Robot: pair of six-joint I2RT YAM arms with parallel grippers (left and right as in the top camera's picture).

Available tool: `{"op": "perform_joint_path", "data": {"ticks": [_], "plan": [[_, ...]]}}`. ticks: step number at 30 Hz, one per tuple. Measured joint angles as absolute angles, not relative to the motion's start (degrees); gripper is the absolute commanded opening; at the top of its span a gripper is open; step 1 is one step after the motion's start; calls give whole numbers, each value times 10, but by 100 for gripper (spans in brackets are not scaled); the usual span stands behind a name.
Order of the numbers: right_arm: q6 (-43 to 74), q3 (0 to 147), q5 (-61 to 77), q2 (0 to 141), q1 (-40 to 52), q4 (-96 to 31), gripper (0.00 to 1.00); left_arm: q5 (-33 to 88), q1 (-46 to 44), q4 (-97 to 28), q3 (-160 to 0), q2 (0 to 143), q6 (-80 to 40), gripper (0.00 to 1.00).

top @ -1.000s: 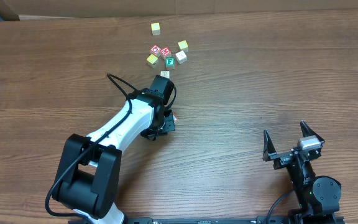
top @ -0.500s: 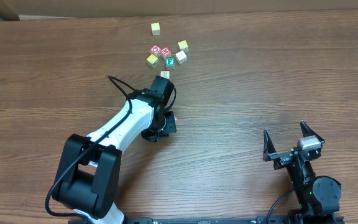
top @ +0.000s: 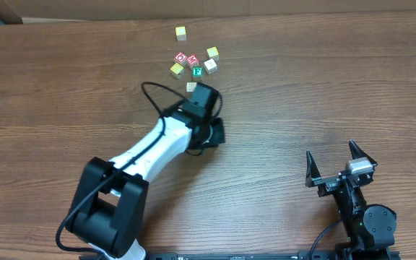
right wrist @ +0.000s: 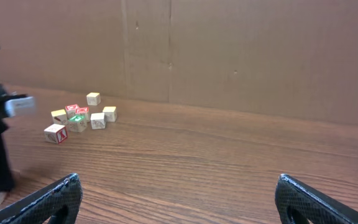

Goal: Flip 5 blocks

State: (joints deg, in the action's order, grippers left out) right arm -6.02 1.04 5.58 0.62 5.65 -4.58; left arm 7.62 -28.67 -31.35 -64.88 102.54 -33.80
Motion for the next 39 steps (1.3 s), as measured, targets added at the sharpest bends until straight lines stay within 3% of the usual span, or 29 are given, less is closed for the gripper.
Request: {"op": "perform_joint_path", "data": {"ticks": [7, 13, 39], "plan": [[-60, 10, 56, 6, 57, -46, 100, -37, -351, -274, -650, 1037, -345, 4], [-60, 10, 56, 6, 57, -46, 100, -98, -353, -270, -650, 1049, -335, 4], [-60, 10, 56, 6, 57, -46, 100, -162, -352, -292, -650, 1090, -259, 4]]}}
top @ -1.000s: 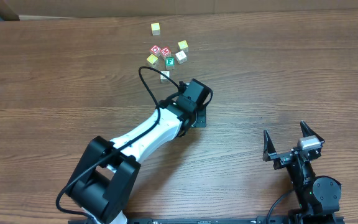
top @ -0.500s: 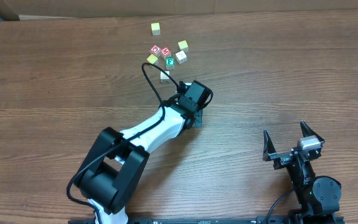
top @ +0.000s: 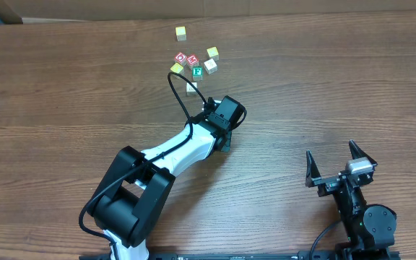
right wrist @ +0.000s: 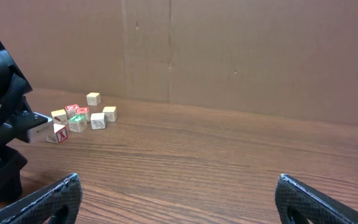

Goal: Flip 5 blocks

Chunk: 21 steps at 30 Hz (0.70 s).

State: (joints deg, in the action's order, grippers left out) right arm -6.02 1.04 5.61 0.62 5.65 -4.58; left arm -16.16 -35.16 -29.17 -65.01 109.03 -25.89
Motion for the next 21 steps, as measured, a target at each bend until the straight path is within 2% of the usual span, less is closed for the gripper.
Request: {"op": "perform_joint_path", "data": {"ticks": [21], "plan": [[-60, 10, 56, 6, 57, -46, 100, -165, -352, -375, -702, 1090, -255, 4]]}}
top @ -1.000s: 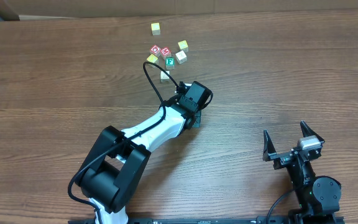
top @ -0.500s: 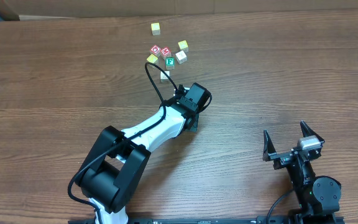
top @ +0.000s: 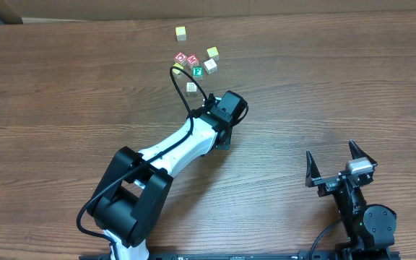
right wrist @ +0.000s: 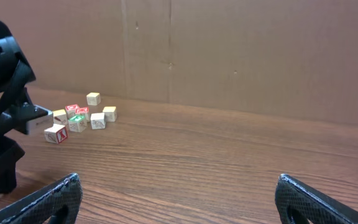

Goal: Flip 5 blocks

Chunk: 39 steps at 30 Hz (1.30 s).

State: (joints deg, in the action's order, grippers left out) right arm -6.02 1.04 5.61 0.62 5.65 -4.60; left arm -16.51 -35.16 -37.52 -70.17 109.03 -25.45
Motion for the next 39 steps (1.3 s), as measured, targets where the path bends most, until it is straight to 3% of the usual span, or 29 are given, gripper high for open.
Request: {"op": "perform_joint_path", "data": {"ticks": [17, 28, 39], "plan": [[-60, 10, 56, 6, 57, -46, 100, -121, -333, -439, -753, 1090, -273, 4], [-60, 10, 56, 6, 57, -46, 100, 60, -234, -464, -776, 1091, -281, 4], [-60, 10, 56, 6, 57, -46, 100, 124, -136, -691, -1006, 1092, -261, 4]]}}
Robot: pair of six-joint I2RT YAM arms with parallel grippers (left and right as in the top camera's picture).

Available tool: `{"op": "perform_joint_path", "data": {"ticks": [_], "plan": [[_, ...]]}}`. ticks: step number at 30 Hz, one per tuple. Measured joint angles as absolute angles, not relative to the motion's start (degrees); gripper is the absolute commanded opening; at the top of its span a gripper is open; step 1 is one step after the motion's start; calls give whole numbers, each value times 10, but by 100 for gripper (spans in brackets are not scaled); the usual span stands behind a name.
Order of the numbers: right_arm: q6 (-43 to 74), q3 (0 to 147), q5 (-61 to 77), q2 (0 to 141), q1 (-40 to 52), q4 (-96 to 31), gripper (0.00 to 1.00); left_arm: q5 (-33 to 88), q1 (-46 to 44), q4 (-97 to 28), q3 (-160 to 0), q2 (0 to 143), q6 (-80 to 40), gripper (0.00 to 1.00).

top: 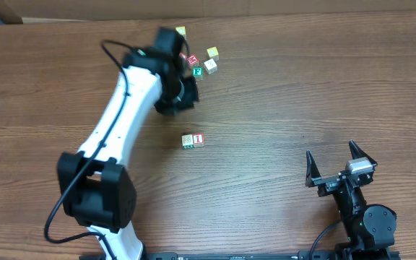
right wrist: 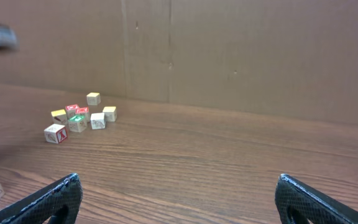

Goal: Flip 5 blocks
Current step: 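Reach the left gripper forward over the block cluster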

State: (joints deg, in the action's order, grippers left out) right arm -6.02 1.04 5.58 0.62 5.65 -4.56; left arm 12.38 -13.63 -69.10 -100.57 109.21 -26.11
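Note:
Small lettered wooden blocks lie in a cluster [top: 202, 62] at the table's far side, seen also as the cluster [right wrist: 82, 116]. One white-and-red block [right wrist: 55, 133] sits a little nearer than the rest. Two more blocks [top: 193, 140] lie side by side mid-table; one of them shows as a block at the frame's edge. My left gripper [top: 180, 92] hangs at the cluster's near left edge, covering some blocks; its jaws are not readable. My right gripper [top: 333, 170], also the gripper [right wrist: 179, 202], is open and holds nothing, far from the blocks.
A lone yellow block [top: 181, 32] lies beyond the cluster near the cardboard back wall [right wrist: 229, 50]. The white left arm [top: 121, 115] stretches diagonally across the table's left half. The wooden tabletop [top: 302, 94] fills the right side.
My left arm has swung from right of and below the cluster to its left edge. The two mid-table blocks, covered by the arm before, now show. My right gripper has not moved.
My left gripper was just below the cluster, near a single nearer block. Then it sat further right, and stayed there at the following moment. Now it is up at the cluster's left side, and two blocks lie exposed mid-table. My right arm stayed parked open.

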Motion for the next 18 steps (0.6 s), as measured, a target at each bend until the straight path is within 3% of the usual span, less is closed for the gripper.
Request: {"op": "perform_joint_path", "data": {"ticks": [9, 18], "plan": [[-60, 10, 56, 6, 57, -46, 100, 39, -80, -746, -1246, 1092, -250, 4], [-60, 10, 56, 6, 57, -46, 100, 6, -82, -735, -1268, 1156, -238, 12]]}}
